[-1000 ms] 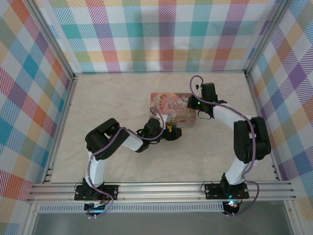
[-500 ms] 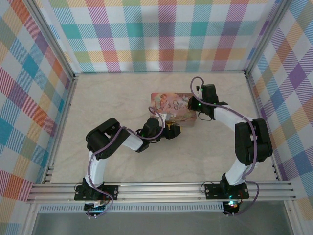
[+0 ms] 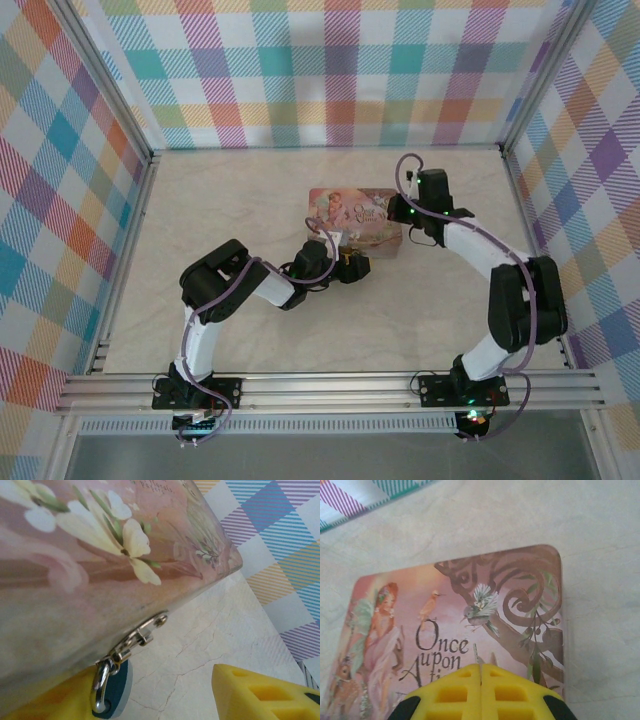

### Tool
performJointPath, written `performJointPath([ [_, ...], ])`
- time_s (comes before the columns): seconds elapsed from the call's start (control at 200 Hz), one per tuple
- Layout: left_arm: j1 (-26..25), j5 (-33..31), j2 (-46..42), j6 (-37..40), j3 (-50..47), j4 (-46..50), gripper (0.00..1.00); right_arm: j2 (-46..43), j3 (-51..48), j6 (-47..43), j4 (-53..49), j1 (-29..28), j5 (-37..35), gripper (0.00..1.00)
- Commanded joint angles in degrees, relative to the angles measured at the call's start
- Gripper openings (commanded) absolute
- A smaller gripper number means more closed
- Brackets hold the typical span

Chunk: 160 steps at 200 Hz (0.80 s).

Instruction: Unlock a padlock with a key

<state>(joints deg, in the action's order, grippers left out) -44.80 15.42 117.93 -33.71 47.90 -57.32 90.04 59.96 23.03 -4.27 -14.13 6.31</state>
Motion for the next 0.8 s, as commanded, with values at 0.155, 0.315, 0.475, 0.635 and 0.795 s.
performJointPath([
  [0.155, 0.66, 0.36, -0.23, -0.35, -0.35, -1.31, 0.59, -4.97, -2.46, -1.14, -4.46, 2.90, -6.54, 0.00],
  [0.315, 0.82, 1.01, 0.08, -0.47, 0.08, -1.22, 0.61, -4.43, -5.17, -1.31, -3.81, 3.67, -7.48, 0.00],
  [0.475, 0.85, 1.28, 0.04, -0.39, 0.84, -0.91, 0.62, -1.29, -6.24, -0.42, -2.03, 3.63, -4.41, 0.00],
  [0.635, 0.96, 1.88, 1.16, -0.21, 2.31, -0.25, 0.64, 0.46, -7.28, 0.76, -0.17, 2.00, -0.69, 0.00],
  [0.795, 0.98, 2.25, 2.79, -0.99, 4.19, -0.33, 0.67, 0.59, -8.90, 1.82, 1.52, 1.05, 0.36, 0.00],
])
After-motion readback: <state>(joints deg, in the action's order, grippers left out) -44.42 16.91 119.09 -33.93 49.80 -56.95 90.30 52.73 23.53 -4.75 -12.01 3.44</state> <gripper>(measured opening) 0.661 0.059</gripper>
